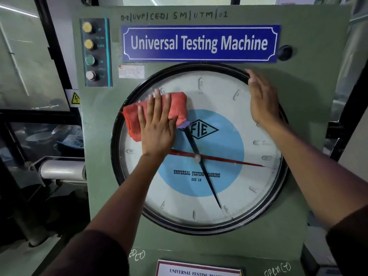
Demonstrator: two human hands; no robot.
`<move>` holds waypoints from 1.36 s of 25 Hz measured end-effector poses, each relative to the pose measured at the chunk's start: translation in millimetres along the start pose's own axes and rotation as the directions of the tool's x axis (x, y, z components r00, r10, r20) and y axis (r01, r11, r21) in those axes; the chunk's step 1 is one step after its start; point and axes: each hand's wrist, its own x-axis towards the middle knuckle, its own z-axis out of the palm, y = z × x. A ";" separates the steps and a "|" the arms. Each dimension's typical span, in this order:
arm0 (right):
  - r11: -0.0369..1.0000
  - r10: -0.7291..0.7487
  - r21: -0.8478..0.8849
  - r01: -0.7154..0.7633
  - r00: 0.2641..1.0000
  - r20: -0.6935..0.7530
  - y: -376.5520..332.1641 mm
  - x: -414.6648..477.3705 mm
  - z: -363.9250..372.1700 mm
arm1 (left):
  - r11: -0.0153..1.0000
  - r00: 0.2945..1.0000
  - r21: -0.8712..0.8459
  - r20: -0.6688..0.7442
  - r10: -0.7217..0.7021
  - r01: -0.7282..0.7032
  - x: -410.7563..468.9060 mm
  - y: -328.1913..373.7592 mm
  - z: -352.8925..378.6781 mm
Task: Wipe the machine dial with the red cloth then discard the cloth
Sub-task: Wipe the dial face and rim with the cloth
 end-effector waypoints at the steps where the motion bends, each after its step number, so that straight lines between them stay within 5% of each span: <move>1: 1.000 0.005 0.010 -0.005 1.000 -0.017 1.8 2.1 1.0 | 0.999 0.999 -0.008 -0.013 -0.031 0.031 -11.7 3.7 2.8; 6: 0.994 0.034 0.101 -0.030 0.999 -0.038 0.5 2.5 2.1 | 0.999 0.993 0.007 0.116 -0.038 0.037 -114.5 2.7 8.0; 14: 0.986 0.052 0.164 -0.042 0.997 -0.054 -2.3 1.3 2.1 | 0.994 0.994 0.028 0.025 0.104 -0.104 27.3 3.3 -6.7; 23: 0.989 0.068 0.137 -0.061 0.997 -0.046 -6.7 2.2 1.0 | 0.998 0.994 0.037 0.099 0.043 -0.047 -115.6 -17.7 13.1; 31: 0.987 0.060 0.154 -0.050 0.996 -0.066 -4.4 1.5 4.9 | 0.984 0.984 0.022 0.009 0.176 -0.176 32.0 6.4 -7.4; 34: 0.987 0.050 0.156 -0.042 0.997 -0.050 -1.6 0.3 1.9 | 0.992 0.991 0.003 -0.032 0.129 -0.129 23.7 4.9 2.6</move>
